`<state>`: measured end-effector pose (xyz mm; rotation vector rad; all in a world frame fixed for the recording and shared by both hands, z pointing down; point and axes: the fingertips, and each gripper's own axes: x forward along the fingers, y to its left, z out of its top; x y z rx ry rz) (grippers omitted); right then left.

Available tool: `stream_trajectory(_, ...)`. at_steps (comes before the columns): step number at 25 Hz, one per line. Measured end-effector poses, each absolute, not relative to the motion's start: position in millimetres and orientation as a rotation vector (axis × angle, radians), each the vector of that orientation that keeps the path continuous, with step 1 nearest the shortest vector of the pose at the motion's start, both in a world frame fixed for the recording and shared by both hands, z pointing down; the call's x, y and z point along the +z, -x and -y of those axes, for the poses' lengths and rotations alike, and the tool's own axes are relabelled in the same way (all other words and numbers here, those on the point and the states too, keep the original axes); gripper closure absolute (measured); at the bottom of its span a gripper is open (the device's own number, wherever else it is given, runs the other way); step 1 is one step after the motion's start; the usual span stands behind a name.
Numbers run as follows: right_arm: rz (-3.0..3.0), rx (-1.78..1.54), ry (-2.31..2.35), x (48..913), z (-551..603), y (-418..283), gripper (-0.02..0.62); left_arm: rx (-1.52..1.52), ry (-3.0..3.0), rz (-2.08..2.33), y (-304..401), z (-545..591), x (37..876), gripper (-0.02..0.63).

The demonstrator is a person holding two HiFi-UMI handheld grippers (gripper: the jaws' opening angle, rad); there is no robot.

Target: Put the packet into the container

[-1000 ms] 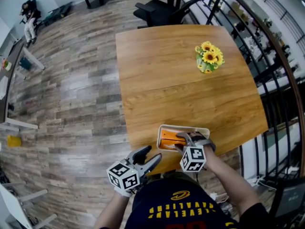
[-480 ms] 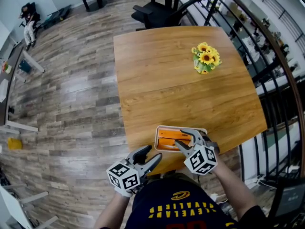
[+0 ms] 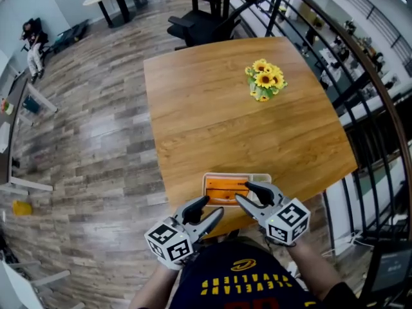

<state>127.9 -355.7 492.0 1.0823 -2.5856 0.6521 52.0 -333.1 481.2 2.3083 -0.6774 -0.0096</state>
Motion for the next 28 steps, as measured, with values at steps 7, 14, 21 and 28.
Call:
stream_trajectory(7,2.643,0.844,-1.209,468,341,-144,0.528,-0.106,-2.37,0.654,-72,334,435,0.387)
stream_trajectory(14,2.721,0.738,-1.252,435,333,-148,0.578,-0.04,-2.459,0.756,-79,328,414,0.607)
stream_trajectory(21,2.76,0.579,-1.308,420,323,-141,0.578,-0.018,-2.476,0.8,-79,322,414,0.607)
stream_trajectory(28,2.756,0.578,-1.321,420,321,-143,0.578,-0.003,-2.473,0.809,-80,320,415,0.607)
